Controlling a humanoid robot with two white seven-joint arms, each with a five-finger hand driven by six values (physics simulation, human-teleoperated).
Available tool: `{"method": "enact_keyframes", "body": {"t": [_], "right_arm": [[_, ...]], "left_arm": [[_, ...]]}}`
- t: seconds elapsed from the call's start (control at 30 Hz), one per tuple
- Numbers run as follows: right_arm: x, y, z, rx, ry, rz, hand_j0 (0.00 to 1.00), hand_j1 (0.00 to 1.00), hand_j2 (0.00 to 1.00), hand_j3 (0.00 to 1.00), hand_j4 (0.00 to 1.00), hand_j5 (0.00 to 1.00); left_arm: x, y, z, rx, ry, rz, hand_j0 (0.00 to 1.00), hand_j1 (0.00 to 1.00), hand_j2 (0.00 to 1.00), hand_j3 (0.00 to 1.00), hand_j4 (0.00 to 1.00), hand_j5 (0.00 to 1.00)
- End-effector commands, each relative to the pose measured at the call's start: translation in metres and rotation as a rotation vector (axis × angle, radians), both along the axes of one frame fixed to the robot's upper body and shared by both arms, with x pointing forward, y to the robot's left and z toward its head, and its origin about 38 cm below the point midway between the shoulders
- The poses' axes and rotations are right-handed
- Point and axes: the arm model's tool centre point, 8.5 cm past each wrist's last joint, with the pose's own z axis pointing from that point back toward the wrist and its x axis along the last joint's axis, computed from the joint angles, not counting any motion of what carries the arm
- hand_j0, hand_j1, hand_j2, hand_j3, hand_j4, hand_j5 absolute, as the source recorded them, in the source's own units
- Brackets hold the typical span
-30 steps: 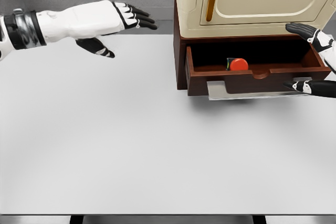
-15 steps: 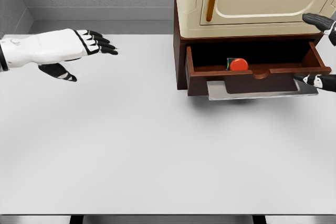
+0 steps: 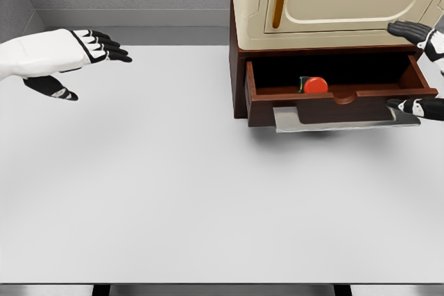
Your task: Put the switch into the drawer with left arm, and close the drawer with right arm
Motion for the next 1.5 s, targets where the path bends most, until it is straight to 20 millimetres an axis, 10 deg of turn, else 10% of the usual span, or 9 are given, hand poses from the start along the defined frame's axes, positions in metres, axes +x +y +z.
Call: {"method": "enact_keyframes", "body": {"t": [0.0,0.23,0.67,1.47], "right_arm": [[0.0,0.002,-0.001,-0.013,0.014,0.012,0.77,0.77,0.77,0.77,0.77,0.77],[0.009,0.006,0.025,-0.044,-0.049,0.031,0.5,0.5,0.5,0.5,0.5,0.5],[0.025,0.068,0.001,-0.104,0.02,0.217,0.53,0.53,0.53,0.53,0.53,0.53],[0.028,0.123,-0.02,-0.107,0.069,0.373,0.54,0.54,0.54,0.54,0.54,0.54]], "left_arm": [[0.0,0.001,0.001,-0.005,0.001,0.003,1.0,1.0,1.0,1.0,1.0,1.0],[0.0,0.001,0.002,-0.011,0.002,0.004,1.0,1.0,1.0,1.0,1.0,1.0],[0.0,0.001,0.002,-0.013,0.001,0.003,1.0,1.0,1.0,1.0,1.0,1.0],[0.0,0.002,0.006,-0.021,-0.007,0.006,1.0,1.0,1.0,1.0,1.0,1.0]]}}
